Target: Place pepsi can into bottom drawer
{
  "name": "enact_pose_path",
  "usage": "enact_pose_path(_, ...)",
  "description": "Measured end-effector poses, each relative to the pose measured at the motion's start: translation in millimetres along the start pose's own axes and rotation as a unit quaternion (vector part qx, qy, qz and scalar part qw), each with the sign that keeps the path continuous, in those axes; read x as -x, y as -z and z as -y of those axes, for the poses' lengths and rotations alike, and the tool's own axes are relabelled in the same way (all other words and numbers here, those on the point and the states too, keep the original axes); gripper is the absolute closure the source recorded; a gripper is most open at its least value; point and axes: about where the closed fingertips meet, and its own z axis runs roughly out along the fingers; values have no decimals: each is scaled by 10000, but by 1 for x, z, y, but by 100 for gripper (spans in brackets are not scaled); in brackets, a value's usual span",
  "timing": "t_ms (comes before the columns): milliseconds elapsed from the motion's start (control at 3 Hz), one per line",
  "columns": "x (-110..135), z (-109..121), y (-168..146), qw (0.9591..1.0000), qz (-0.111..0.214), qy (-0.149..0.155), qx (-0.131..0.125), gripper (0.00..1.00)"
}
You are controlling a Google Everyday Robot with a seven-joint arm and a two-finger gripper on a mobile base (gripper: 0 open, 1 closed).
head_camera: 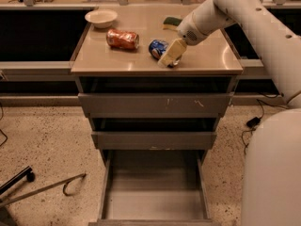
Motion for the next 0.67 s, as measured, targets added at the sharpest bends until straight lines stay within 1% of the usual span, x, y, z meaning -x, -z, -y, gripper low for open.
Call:
enact_pose_path(333, -5, 0, -14, 9997, -17, -222, 31, 0)
enact_pose_path(667, -8, -1, -25, 9991, -177, -388, 31, 0)
